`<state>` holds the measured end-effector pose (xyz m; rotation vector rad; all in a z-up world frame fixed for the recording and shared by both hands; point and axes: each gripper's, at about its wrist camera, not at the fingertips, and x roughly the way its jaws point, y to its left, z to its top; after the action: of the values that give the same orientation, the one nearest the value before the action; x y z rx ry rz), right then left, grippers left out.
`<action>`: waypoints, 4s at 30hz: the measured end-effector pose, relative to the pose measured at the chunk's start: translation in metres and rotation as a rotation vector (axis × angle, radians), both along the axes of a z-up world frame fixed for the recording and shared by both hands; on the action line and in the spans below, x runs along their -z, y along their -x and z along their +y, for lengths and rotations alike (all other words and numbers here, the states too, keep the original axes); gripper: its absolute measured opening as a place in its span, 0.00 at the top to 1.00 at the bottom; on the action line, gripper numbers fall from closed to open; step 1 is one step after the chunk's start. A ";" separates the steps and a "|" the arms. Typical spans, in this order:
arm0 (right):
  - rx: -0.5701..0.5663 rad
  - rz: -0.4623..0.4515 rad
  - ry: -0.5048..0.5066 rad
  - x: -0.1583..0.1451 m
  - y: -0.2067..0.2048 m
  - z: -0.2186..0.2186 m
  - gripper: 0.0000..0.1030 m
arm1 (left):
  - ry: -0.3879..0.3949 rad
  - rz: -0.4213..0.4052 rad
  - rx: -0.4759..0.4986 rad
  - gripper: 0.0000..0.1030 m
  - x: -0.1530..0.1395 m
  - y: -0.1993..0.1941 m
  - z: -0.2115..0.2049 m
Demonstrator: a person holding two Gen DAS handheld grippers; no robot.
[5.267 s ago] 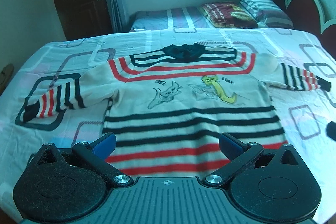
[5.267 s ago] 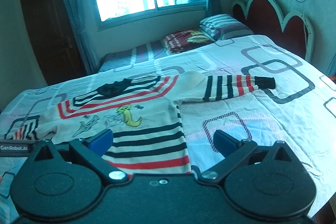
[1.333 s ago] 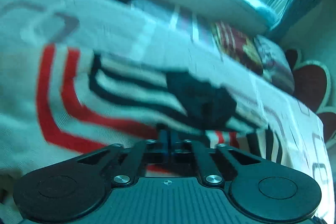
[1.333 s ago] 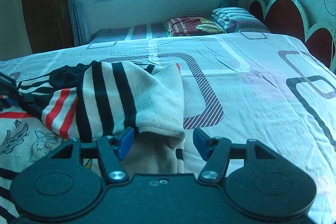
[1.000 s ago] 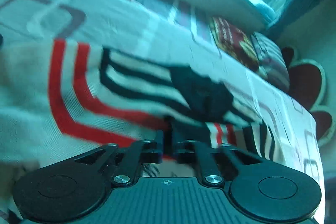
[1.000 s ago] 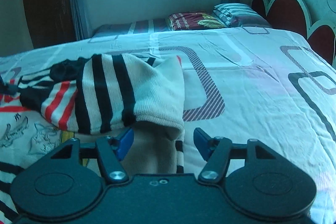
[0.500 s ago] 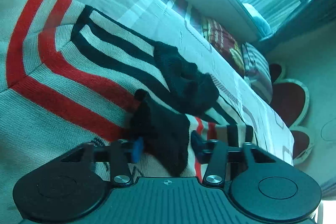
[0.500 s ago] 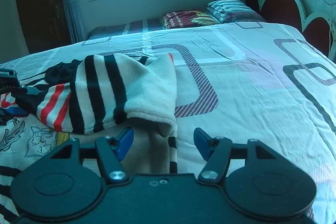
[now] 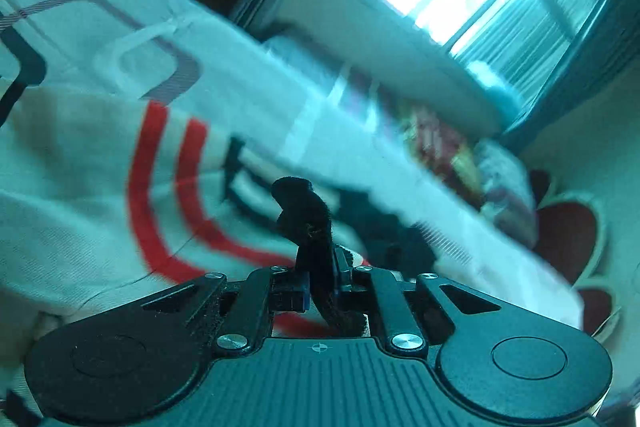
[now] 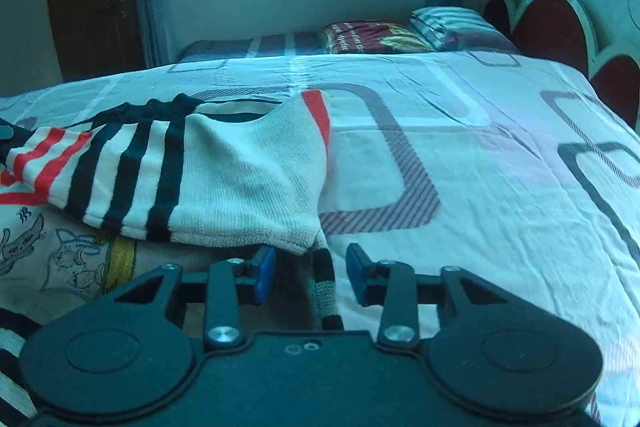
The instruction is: Fold small clothes
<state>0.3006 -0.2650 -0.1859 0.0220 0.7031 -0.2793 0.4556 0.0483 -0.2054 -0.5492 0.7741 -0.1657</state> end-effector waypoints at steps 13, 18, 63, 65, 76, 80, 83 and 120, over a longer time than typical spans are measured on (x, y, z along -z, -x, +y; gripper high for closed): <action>0.181 -0.017 -0.262 -0.004 0.036 -0.047 0.70 | -0.178 0.000 0.070 0.90 -0.005 0.031 0.004; 0.170 -0.064 -0.241 -0.024 0.023 -0.057 0.67 | -0.203 -0.059 0.004 0.90 -0.025 0.039 0.015; -0.197 -0.015 -0.189 -0.031 -0.080 0.057 0.55 | -0.271 0.084 -0.033 0.00 -0.017 0.046 0.027; -0.244 -0.003 -0.206 -0.028 -0.078 0.080 0.55 | -0.269 0.090 -0.047 0.00 -0.022 0.055 0.046; -0.414 0.049 -0.261 -0.018 -0.087 0.182 0.55 | -0.117 0.168 -0.399 0.01 -0.002 0.108 0.214; -0.454 0.065 -0.261 -0.012 -0.091 0.212 0.55 | 0.006 0.166 -0.517 0.05 0.013 0.116 0.270; -0.465 0.079 -0.261 -0.008 -0.095 0.229 0.55 | 0.100 0.183 -0.557 0.36 0.028 0.112 0.300; -0.071 -0.056 -0.215 -0.041 -0.046 0.072 0.52 | -0.084 -0.167 0.424 0.94 -0.041 -0.021 -0.072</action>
<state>0.3464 -0.1926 -0.1450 0.2086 0.6741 -0.1334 0.4765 -0.0234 -0.1643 -0.2807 0.7230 -0.5616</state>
